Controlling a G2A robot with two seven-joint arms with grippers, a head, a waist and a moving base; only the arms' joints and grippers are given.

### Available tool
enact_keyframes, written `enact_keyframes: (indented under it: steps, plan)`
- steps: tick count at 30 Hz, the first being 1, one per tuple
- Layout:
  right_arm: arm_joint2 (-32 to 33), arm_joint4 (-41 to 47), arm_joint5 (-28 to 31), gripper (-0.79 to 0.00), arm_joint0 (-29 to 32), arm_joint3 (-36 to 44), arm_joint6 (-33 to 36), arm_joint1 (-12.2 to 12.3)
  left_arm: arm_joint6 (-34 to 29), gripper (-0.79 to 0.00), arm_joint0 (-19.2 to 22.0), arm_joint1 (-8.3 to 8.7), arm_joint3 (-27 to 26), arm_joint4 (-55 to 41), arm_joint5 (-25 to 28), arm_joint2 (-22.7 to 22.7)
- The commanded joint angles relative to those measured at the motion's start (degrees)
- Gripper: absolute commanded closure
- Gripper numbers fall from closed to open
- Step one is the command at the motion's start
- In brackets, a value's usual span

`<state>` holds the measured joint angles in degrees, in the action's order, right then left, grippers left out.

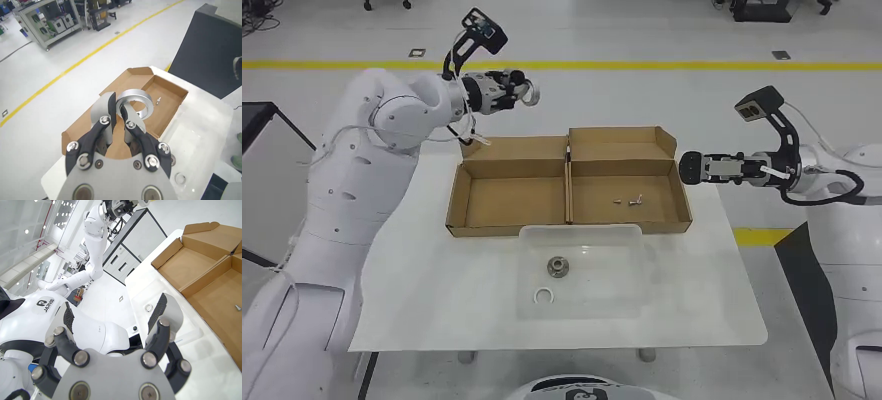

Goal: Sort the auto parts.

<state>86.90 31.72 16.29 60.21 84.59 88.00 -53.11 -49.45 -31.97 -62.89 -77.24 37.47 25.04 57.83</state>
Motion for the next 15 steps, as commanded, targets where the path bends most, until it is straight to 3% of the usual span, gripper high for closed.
enact_keyframes:
  steps: [1, 15]
  plan:
    - [0.00, 0.00, 0.00, -0.785, 0.00, 0.00, 0.00, 0.00, -1.16, 0.000, 2.06, -0.54, 3.70, 1.01, 0.70, -2.13]
    - [0.00, 0.00, 0.00, -0.785, 0.00, 0.00, 0.00, 0.00, -6.56, 0.000, 4.61, -2.63, 15.24, 4.62, 4.23, -10.43]
